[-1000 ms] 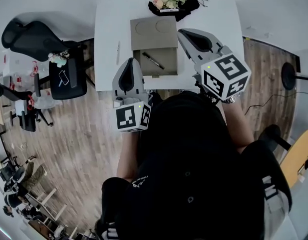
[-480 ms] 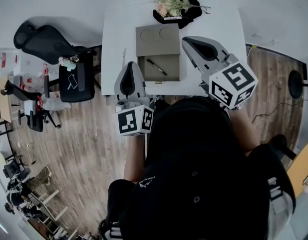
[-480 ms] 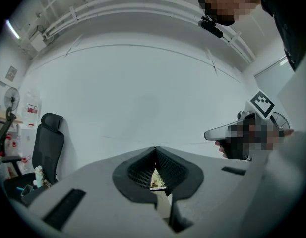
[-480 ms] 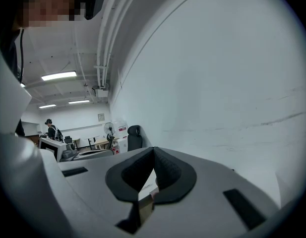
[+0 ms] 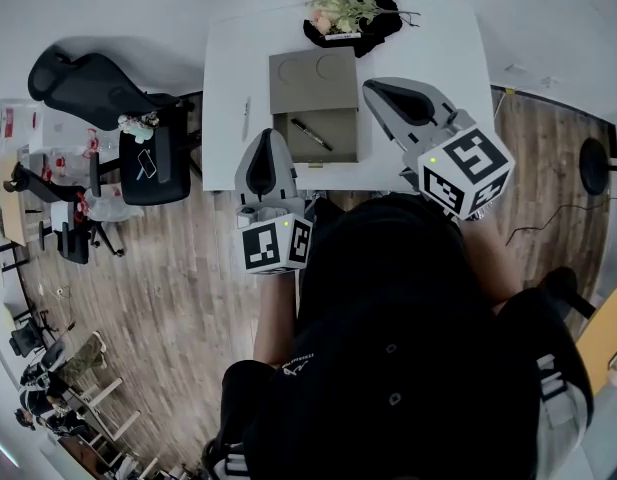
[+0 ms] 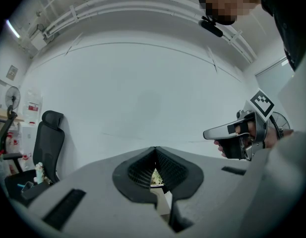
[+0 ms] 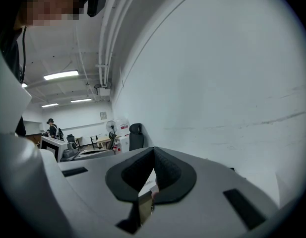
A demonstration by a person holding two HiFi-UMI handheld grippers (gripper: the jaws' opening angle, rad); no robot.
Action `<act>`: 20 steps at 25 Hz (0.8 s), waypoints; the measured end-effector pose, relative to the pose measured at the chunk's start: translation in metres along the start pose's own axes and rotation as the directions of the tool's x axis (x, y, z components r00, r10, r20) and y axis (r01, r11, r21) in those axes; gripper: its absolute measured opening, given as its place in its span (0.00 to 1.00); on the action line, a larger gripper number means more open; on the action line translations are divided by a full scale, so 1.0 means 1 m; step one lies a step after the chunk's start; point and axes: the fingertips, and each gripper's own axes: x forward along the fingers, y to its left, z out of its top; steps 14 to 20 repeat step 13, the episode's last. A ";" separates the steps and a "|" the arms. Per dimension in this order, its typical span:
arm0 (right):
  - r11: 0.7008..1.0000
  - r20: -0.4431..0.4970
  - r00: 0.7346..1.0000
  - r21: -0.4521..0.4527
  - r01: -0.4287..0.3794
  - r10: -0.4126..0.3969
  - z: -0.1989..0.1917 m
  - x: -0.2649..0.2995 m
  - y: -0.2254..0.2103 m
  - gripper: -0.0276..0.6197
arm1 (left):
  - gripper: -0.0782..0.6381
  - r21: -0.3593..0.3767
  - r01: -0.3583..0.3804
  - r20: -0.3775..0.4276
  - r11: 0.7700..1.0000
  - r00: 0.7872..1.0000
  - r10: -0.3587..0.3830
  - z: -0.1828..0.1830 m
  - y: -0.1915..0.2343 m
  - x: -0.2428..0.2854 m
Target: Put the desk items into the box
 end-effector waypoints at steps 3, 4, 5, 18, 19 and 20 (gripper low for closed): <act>1.000 -0.008 1.000 0.006 -0.001 0.001 -0.002 0.000 -0.001 0.04 | 0.12 -0.005 -0.009 -0.006 1.000 1.000 0.009 -0.002 0.003 -0.001; 1.000 -0.012 1.000 0.006 -0.001 0.001 -0.003 0.000 -0.001 0.04 | 0.12 -0.007 -0.010 -0.007 1.000 1.000 0.010 -0.003 0.004 -0.001; 1.000 -0.016 1.000 0.005 0.000 0.000 -0.004 0.001 -0.001 0.04 | 0.12 -0.008 -0.010 -0.009 1.000 1.000 0.010 -0.004 0.004 -0.001; 1.000 -0.034 0.999 0.005 0.000 0.000 -0.009 0.008 0.006 0.04 | 0.12 -0.021 0.001 -0.009 1.000 1.000 -0.001 -0.006 0.011 -0.002; 1.000 -0.034 0.999 0.005 0.000 0.000 -0.009 0.008 0.006 0.04 | 0.12 -0.021 0.001 -0.009 1.000 1.000 -0.001 -0.006 0.011 -0.002; 1.000 -0.034 0.999 0.005 0.000 0.000 -0.009 0.008 0.006 0.04 | 0.12 -0.021 0.001 -0.009 1.000 1.000 -0.001 -0.006 0.011 -0.002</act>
